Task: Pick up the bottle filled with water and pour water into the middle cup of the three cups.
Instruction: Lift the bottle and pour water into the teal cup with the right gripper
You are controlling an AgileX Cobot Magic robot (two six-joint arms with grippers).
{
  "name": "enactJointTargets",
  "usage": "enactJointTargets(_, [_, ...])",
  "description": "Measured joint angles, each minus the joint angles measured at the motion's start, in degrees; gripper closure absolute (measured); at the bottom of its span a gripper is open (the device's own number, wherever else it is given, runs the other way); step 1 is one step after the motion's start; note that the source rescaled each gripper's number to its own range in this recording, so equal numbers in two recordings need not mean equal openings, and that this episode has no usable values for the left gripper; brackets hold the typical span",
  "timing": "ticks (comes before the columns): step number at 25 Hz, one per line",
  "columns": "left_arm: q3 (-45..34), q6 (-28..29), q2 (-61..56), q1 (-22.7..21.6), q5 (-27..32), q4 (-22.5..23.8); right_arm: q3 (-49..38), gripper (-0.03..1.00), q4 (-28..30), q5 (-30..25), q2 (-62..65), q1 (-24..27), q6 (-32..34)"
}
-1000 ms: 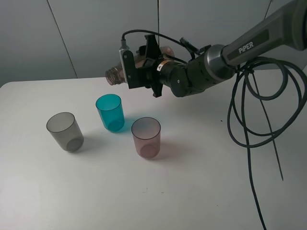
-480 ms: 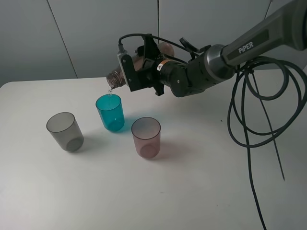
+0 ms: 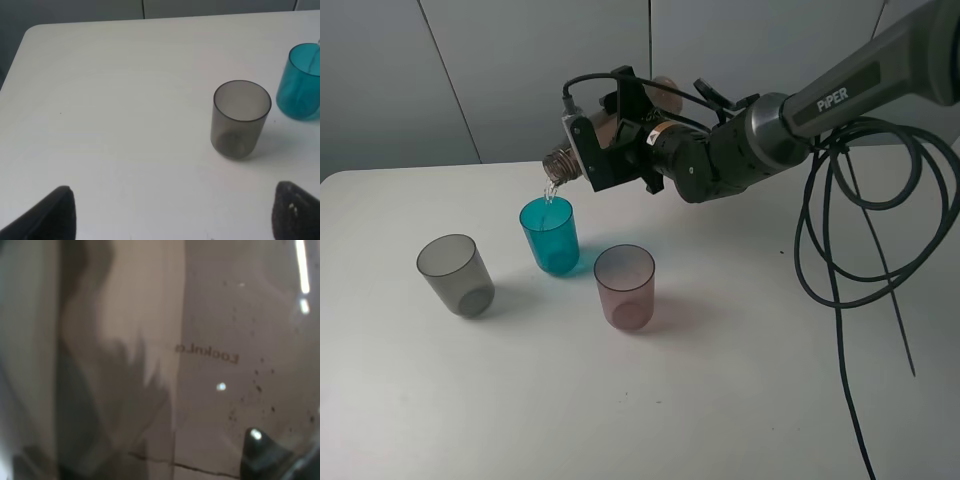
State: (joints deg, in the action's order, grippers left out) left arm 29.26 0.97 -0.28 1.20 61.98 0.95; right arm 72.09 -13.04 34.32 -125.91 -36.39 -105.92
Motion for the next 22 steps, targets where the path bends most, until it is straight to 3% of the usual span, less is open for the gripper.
enactJointTargets(22, [0.00, 0.11, 0.00, 0.00, 0.00, 0.00, 0.12, 0.96, 0.23, 3.48, 0.00, -0.10, -7.68])
